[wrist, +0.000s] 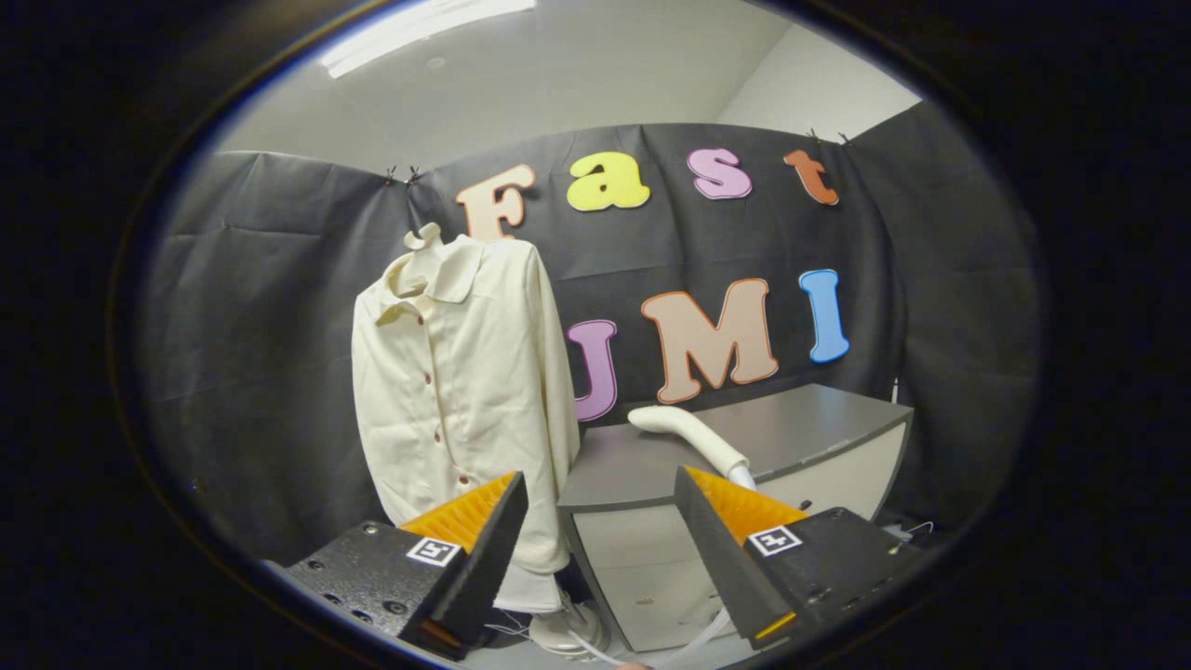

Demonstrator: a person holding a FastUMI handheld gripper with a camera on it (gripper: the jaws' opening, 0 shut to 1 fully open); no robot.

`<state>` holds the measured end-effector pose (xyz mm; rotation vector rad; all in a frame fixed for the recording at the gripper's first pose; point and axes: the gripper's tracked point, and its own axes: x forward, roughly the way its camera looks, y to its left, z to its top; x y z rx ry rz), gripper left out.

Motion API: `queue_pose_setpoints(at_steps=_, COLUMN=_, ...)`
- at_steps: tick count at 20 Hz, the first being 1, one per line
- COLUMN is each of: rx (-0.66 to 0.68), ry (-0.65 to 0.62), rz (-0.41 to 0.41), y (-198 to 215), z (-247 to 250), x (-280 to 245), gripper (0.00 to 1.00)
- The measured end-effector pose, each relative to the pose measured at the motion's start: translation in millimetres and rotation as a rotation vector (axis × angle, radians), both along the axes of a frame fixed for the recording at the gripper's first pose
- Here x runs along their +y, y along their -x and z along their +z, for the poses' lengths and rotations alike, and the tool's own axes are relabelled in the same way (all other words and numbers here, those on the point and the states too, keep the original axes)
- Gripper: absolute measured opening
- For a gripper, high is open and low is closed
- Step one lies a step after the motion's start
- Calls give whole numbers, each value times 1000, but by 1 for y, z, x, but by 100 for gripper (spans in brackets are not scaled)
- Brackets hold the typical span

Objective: Iron the clothes twice with a garment steamer, once on the left side and once on the right side.

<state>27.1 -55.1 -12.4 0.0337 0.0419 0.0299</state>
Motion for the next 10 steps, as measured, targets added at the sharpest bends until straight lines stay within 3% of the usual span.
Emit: queue_pose_setpoints(at_steps=10, rx=63, ry=1, rz=-18, y=-43, z=16, x=-48, gripper=96)
